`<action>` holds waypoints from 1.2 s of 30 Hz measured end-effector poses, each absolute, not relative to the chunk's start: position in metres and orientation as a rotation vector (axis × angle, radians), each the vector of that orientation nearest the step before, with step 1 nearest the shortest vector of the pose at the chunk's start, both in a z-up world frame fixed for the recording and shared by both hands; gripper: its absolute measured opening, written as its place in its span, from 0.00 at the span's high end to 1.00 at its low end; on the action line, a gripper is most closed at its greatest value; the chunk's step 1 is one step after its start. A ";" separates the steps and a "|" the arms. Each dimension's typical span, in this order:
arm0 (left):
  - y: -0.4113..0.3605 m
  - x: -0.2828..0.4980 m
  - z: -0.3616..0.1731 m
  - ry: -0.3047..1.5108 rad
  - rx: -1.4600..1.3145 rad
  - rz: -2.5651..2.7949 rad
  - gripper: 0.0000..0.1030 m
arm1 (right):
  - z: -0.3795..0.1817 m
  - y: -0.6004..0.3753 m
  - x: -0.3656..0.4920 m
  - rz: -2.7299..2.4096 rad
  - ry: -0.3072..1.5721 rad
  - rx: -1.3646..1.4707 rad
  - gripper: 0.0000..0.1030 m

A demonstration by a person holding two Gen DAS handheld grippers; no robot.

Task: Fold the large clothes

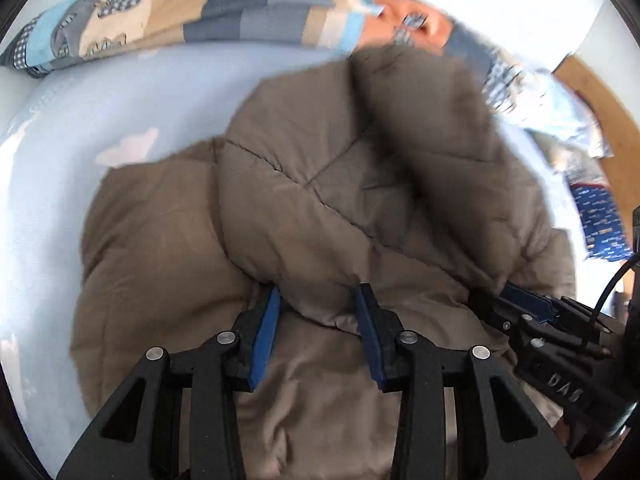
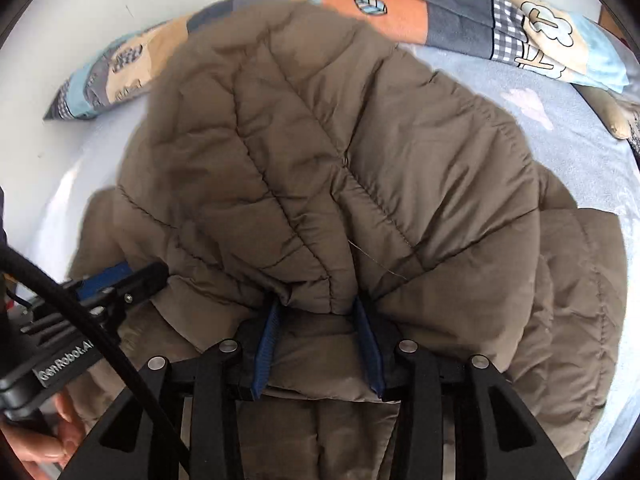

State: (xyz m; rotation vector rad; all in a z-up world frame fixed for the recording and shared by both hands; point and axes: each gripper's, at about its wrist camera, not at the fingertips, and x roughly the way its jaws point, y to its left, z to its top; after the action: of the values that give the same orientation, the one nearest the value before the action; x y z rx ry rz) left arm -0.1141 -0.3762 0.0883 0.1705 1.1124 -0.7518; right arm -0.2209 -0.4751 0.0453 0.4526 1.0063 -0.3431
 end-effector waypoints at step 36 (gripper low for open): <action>-0.174 -0.343 0.072 0.923 0.307 -0.708 0.34 | 0.058 -0.329 -0.492 -0.435 0.880 0.392 0.13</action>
State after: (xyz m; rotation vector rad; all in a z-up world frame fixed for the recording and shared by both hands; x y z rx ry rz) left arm -0.3429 -0.1741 0.0717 0.3072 0.9225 -0.7085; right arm -0.4924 -0.3295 0.0584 0.3920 0.8796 -0.4348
